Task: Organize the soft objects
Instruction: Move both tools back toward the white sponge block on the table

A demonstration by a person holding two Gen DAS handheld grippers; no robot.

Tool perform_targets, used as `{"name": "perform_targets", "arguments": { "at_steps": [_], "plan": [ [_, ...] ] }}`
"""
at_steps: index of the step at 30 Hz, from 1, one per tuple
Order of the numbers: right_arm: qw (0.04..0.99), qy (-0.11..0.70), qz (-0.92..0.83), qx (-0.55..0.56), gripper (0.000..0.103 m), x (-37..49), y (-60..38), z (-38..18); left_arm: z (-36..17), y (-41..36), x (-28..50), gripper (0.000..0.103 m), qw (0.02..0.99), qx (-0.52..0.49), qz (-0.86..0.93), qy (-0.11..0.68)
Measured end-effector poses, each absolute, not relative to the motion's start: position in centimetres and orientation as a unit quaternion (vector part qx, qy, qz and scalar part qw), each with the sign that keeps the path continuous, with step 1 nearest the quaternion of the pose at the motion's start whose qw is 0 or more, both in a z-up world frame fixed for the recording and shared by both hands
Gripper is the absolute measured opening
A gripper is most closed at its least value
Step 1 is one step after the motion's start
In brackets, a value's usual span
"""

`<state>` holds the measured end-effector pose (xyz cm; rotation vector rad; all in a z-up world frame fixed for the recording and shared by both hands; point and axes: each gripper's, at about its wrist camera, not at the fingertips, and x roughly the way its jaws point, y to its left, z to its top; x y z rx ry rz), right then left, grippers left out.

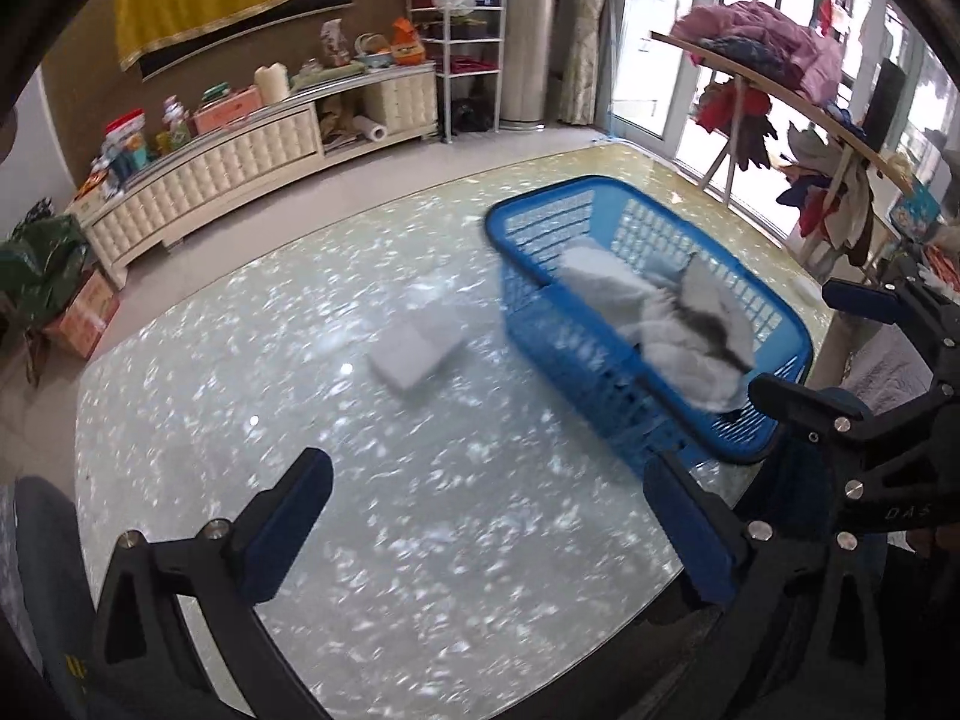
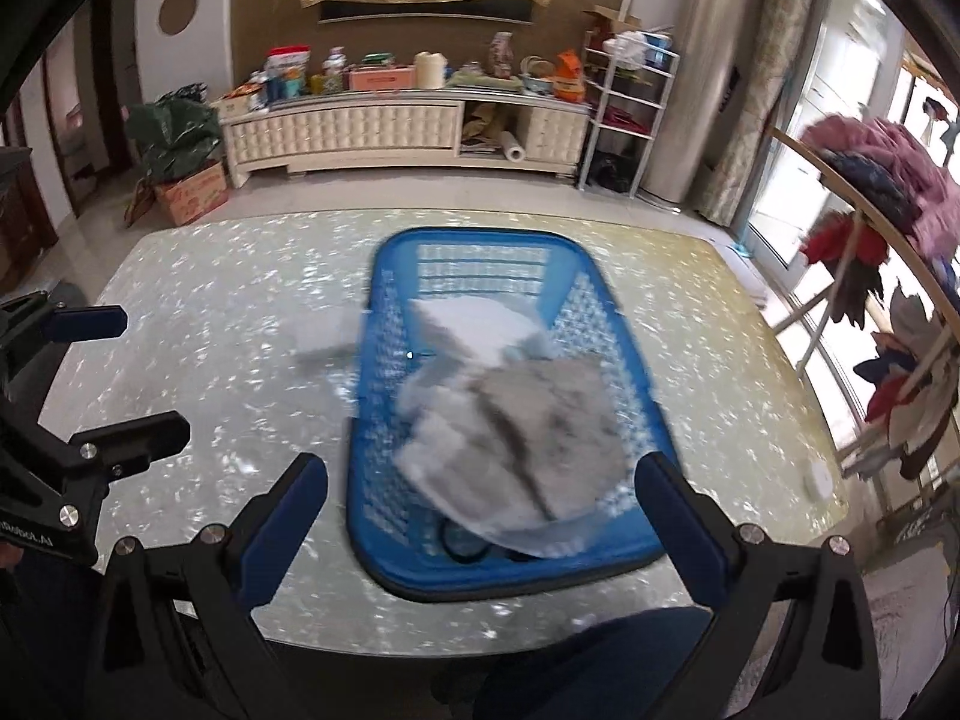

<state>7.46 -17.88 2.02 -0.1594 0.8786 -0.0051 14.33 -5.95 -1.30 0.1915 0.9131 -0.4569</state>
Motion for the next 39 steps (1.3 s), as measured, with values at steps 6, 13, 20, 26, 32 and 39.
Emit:
{"name": "perform_targets", "arguments": {
  "at_steps": [6,13,20,26,32,39],
  "plan": [
    [0.898,0.429,0.026,-0.093,0.103,9.2,-14.9,1.5,-1.9,-1.3,14.7,0.103,0.874,0.066,-0.193,0.441],
    [0.889,0.444,0.045,-0.105,0.103,11.6,-12.3,0.4,-3.3,2.7,15.6,0.103,0.873,0.045,-0.175,0.453],
    [0.878,0.456,0.069,-0.128,0.103,13.6,-9.2,-0.9,-5.0,5.3,17.3,0.103,0.869,0.046,-0.163,0.465],
    [0.867,0.469,0.082,-0.144,0.103,15.6,-6.9,-2.6,-6.6,7.1,18.7,0.103,0.866,0.032,-0.157,0.473],
    [0.857,0.483,0.089,-0.155,0.102,17.2,-5.1,-4.5,-8.8,9.2,20.2,0.103,0.862,-0.006,-0.148,0.485],
    [0.849,0.497,0.097,-0.150,0.102,19.7,-3.9,-6.8,-11.8,11.1,21.9,0.103,0.858,-0.017,-0.101,0.503]
  ]
}}
